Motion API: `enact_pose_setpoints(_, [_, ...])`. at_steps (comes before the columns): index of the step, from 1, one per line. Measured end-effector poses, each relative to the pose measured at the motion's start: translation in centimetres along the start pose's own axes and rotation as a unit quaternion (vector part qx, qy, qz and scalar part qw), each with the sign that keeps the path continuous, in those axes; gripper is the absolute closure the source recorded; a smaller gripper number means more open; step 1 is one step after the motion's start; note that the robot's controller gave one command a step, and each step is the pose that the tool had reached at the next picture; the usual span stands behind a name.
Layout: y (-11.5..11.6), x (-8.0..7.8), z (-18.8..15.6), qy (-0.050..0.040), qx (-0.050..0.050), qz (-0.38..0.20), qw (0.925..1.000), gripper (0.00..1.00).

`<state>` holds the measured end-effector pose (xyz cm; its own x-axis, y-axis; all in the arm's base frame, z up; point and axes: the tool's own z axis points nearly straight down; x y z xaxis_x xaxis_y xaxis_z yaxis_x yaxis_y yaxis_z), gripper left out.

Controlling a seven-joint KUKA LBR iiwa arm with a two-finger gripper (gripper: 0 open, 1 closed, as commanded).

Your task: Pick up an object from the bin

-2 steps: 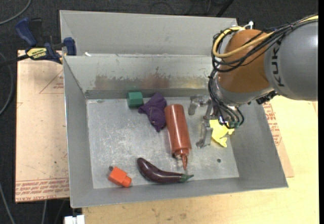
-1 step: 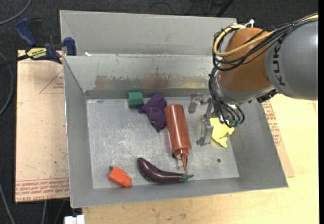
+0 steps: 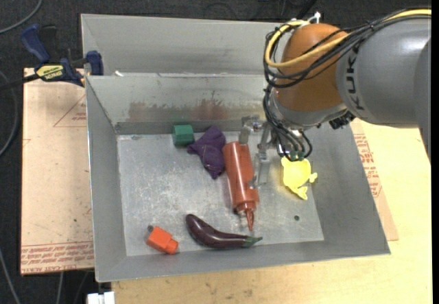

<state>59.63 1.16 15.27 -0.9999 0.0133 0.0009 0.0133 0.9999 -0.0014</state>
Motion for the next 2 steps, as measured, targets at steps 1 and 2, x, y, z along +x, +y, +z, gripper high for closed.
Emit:
enact_pose_setpoints(1, [4.4, 0.4, 0.0, -0.0019, -0.002, -0.047, 0.9989, 0.0])
enact_pose_setpoints(2, [4.4, -1.6, 7.4, -0.0012, -0.001, -0.098, 0.9952, 1.0])
